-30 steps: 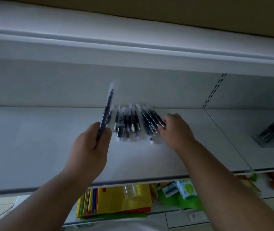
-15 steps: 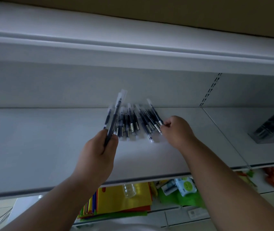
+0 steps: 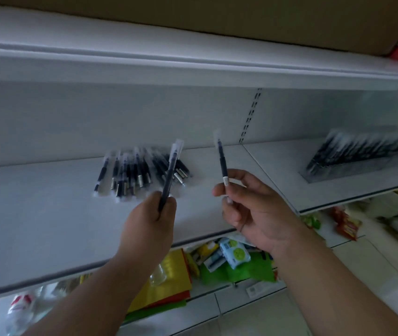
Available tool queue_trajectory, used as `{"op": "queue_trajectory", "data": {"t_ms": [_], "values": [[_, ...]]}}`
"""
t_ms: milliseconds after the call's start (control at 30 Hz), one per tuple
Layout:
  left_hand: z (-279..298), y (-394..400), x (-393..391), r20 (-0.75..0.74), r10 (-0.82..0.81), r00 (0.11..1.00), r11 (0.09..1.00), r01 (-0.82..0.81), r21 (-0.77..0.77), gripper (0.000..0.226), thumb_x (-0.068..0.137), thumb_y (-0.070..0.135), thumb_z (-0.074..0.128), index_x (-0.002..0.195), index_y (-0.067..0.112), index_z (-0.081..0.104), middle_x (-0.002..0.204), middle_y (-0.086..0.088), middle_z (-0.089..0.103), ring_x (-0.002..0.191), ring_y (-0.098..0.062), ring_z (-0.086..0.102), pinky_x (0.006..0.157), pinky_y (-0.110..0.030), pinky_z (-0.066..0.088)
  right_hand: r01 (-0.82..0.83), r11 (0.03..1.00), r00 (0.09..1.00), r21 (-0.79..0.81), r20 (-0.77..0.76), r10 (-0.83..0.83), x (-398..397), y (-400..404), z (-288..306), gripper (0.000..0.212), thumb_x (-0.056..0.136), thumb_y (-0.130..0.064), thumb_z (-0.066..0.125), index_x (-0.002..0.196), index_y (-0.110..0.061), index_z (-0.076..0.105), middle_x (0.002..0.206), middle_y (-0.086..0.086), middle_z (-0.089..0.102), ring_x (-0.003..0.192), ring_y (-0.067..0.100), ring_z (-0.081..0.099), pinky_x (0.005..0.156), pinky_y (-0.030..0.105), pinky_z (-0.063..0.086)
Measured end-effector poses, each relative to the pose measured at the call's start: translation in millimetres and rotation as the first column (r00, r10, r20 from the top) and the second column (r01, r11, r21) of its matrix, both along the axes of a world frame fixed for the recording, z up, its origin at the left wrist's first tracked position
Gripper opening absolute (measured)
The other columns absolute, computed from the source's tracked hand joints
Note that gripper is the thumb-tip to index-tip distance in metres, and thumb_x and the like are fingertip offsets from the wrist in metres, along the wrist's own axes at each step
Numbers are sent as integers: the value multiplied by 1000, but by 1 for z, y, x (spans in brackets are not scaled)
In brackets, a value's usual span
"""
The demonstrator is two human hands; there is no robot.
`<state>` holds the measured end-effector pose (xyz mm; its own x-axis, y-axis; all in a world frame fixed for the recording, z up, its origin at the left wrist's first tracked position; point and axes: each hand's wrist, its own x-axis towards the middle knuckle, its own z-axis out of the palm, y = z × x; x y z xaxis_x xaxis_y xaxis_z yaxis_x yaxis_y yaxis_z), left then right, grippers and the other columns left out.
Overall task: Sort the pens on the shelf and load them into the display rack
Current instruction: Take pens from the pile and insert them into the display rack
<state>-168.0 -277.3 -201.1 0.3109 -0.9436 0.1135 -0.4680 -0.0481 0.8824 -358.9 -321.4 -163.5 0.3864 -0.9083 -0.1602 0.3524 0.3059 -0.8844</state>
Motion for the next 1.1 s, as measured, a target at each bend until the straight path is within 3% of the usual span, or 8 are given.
{"op": "queue_trajectory", "data": {"t_ms": [200,300,433,567,700,800,967,1100], "values": [[3,1,-95,-9,-147,989,989,147,16,32,100,30,45,78,7,47,59,-6,46,53,-21,43,51,-34,32,160,986,987,-43,40,-158,-99,37,12,23,89,1,49,108,-10,56,86,15,65,37,11,34,45,24,20],[7,6,-159,-62,-228,972,974,228,6,32,101,31,46,79,8,49,59,-4,45,47,-12,41,49,-32,33,249,963,962,-104,-86,-258,-161,60,20,18,95,5,42,104,-8,51,82,14,64,39,14,38,44,25,22],[7,20,-251,-148,-327,933,943,333,21,31,101,36,47,76,18,52,56,3,43,45,-9,38,50,-33,34,364,909,873,-203,-264,-409,-247,95,32,10,101,-5,42,99,-9,50,77,10,63,39,16,39,40,23,27],[7,33,-338,-140,-403,904,912,410,20,32,100,37,46,76,17,52,62,-3,47,56,-19,44,55,-38,36,450,837,763,-311,-354,-542,-327,127,40,16,102,-25,46,96,-11,52,73,6,66,38,16,40,39,24,30],[7,39,-406,-123,-471,874,880,475,8,33,100,35,45,76,15,51,61,-1,45,54,-17,42,55,-34,34,474,783,674,-403,-406,-617,-390,146,42,18,102,-20,48,90,-10,58,76,12,67,42,18,42,43,26,34],[9,37,-441,-95,-491,866,869,494,16,33,100,36,45,79,13,54,63,-1,47,55,-14,43,55,-33,35,501,737,604,-454,-427,-673,-426,143,42,20,100,-17,52,86,-13,65,79,23,64,48,20,45,47,29,37],[14,7,-480,-95,-503,859,863,506,2,34,101,35,45,73,17,49,60,2,44,53,-13,41,54,-33,33,533,682,548,-500,-410,-729,-463,107,38,20,95,-3,54,105,-20,55,82,10,66,50,17,50,51,28,43],[12,-38,-514,-136,-531,836,844,536,4,33,101,35,46,73,17,50,59,1,45,47,-9,42,51,-31,34,509,687,519,-518,-452,-725,-493,63,41,12,100,-9,48,104,-20,51,82,4,69,51,20,53,51,27,43]]}}
